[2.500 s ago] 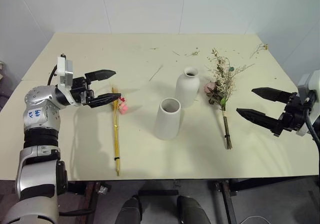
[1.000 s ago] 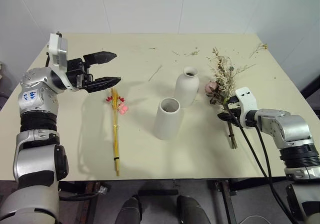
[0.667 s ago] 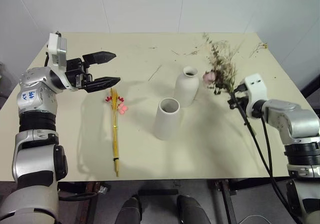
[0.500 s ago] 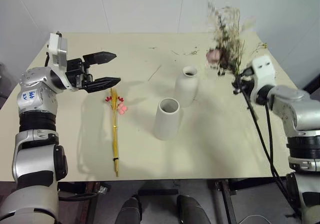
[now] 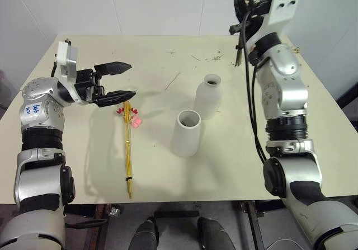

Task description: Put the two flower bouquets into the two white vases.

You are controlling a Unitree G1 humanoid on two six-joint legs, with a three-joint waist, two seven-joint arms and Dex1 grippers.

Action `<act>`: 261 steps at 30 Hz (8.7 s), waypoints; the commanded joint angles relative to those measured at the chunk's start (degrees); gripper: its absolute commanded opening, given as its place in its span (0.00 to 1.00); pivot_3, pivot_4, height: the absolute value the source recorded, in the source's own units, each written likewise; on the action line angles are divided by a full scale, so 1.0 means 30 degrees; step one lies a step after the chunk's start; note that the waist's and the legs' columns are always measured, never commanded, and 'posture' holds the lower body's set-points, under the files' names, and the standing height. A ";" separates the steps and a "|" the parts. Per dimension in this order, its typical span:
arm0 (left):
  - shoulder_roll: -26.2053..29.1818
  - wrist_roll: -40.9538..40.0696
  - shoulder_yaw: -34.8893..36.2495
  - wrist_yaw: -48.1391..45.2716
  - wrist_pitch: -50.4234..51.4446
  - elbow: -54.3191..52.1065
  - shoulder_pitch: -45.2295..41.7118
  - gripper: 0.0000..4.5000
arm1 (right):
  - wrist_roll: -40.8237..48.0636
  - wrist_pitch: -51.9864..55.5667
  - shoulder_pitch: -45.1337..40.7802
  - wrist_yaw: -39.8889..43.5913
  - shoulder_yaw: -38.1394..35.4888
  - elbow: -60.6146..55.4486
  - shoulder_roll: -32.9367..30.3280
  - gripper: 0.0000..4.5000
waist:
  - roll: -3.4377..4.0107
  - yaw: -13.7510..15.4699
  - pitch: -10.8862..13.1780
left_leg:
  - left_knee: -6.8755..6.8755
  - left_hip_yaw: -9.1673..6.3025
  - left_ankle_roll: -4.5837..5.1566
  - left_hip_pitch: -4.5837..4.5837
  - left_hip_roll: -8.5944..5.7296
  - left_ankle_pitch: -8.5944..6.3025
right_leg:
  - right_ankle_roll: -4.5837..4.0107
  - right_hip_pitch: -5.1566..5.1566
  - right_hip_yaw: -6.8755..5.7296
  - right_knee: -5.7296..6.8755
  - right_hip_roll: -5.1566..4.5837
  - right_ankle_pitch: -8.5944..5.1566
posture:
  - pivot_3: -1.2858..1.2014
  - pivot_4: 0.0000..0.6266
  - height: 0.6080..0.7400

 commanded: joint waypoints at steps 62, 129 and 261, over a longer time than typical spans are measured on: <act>0.0397 -0.1345 0.1348 0.1866 0.1580 -0.4593 0.2617 1.00 | 0.1734 -0.0135 0.5041 0.2213 0.0566 -0.4590 0.1989 0.99 | 0.0006 -0.0200 0.0003 | -0.0051 -0.0008 -0.0030 0.0016 0.0009 0.0033 | -0.0048 -0.0086 0.0005 0.0120 0.0011 -0.0037 | 0.52 0.24 1.00; -0.7459 0.2462 0.2049 3.0436 2.8708 -2.1802 0.8003 1.00 | 0.9633 1.0908 1.0246 1.9920 -0.1435 -0.9626 -1.3227 0.99 | -0.0032 0.0398 0.0018 | 0.0182 -0.0012 -0.0055 0.0013 -0.0015 -0.0035 | -0.0019 0.0120 0.0003 -0.0201 -0.0009 0.0005 | 0.52 0.24 1.00; -0.4515 -0.2825 -0.3237 0.8785 0.6895 -1.1607 0.2596 0.99 | 1.4556 0.9271 1.8407 1.4638 -0.9027 -1.5775 -1.2539 1.00 | -0.0011 0.0825 0.0007 | 0.0217 0.0001 -0.0009 0.0007 -0.0025 -0.0057 | -0.0029 0.0173 0.0012 -0.0284 -0.0017 0.0006 | 0.52 0.24 1.00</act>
